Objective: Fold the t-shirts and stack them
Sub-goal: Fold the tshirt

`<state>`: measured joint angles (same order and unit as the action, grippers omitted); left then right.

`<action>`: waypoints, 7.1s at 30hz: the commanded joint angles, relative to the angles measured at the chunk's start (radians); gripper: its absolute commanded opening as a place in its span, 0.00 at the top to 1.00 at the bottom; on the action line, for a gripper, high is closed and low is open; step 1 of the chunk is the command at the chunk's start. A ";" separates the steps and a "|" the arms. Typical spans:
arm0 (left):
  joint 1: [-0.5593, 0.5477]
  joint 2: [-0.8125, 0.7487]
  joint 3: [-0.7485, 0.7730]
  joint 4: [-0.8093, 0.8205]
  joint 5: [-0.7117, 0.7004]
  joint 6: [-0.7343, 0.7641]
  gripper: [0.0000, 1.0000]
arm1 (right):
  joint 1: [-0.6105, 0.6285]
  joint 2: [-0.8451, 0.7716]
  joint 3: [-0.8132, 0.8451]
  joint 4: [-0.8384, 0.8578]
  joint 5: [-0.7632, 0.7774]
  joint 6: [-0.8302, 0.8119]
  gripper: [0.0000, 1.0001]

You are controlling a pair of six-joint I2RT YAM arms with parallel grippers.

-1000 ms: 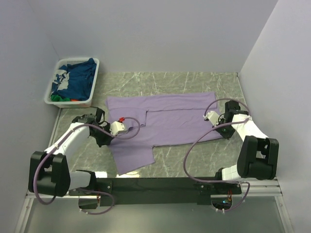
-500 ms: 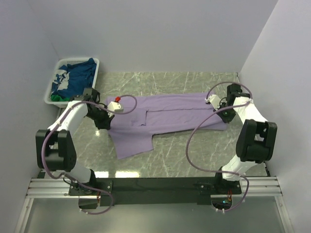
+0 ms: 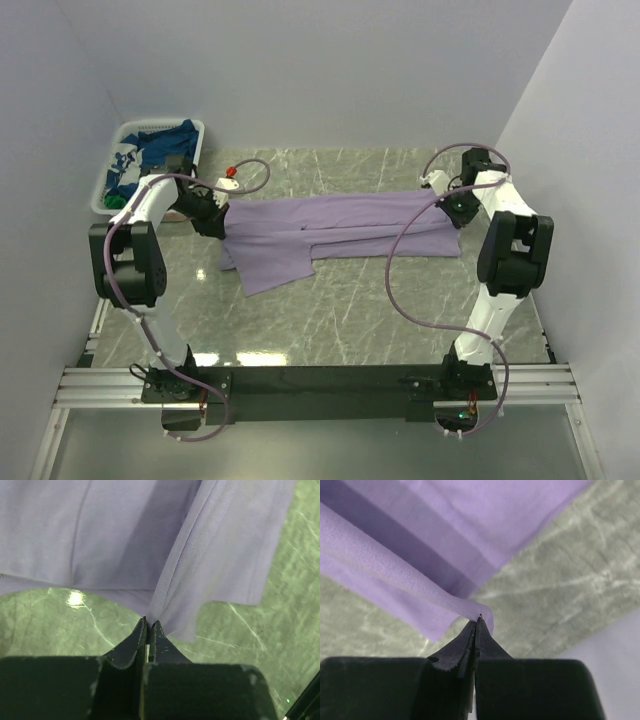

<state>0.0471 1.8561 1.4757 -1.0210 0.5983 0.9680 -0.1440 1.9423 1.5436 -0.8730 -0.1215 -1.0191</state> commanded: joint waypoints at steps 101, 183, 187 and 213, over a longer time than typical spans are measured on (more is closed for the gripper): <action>-0.625 -0.350 -0.661 0.319 -0.281 -0.307 0.99 | -0.060 -0.048 -0.008 -0.213 -0.073 0.554 0.58; -0.220 -0.044 -0.061 0.429 -0.143 -0.178 0.99 | -0.042 0.053 0.139 -0.195 -0.096 0.554 0.64; -0.233 -0.121 -0.147 0.435 -0.158 -0.147 0.99 | -0.039 0.050 0.131 -0.195 -0.093 0.551 0.64; -0.351 -0.138 -0.138 0.410 -0.048 -0.359 0.41 | -0.039 0.036 0.085 -0.205 -0.125 0.563 0.62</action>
<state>-0.2932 1.6699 1.2697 -0.6720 0.4831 0.7181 -0.1875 2.0052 1.6341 -1.0801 -0.2222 -0.4721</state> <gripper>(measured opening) 0.592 0.374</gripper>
